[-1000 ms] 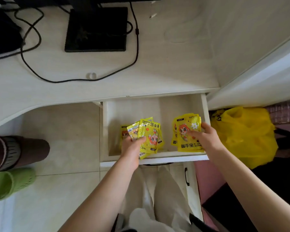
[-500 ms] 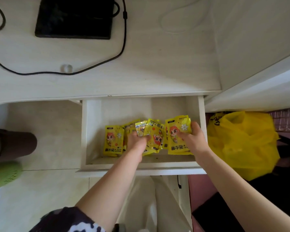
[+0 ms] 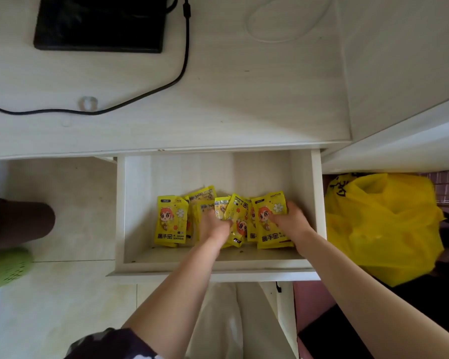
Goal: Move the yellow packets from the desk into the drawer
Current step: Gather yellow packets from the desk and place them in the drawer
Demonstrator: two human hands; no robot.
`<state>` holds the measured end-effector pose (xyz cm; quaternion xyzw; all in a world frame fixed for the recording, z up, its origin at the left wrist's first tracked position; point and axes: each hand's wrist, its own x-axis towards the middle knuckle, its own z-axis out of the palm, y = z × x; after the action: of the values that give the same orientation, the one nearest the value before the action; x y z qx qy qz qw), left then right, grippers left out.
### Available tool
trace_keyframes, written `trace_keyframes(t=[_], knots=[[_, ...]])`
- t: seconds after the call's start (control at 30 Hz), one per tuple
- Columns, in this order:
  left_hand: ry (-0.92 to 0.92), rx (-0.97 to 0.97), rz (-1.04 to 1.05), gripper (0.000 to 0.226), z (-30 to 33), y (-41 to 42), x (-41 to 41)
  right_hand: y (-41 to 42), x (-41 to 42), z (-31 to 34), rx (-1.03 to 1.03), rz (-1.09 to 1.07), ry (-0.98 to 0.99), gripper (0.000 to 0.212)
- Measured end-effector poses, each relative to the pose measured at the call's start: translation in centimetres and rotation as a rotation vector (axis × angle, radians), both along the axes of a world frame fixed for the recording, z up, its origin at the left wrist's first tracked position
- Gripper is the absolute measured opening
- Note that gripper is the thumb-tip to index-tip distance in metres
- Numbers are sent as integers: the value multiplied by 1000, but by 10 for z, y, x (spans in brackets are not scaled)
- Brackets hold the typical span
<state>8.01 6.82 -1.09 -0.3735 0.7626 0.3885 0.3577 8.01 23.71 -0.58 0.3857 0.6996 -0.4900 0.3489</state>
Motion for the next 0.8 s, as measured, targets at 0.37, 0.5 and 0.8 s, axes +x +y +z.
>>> trace_keyframes(t=[0.37,0.5,0.8], knots=[[62,-115,-293,40,18,-21,4,3,8,11,217,294,-33,28],[77,-87,-349,37,38,-29,8,0,13,30,235,361,19,39],[228,-84,-242,46,85,-64,36,-26,30,83,267,657,206,44]])
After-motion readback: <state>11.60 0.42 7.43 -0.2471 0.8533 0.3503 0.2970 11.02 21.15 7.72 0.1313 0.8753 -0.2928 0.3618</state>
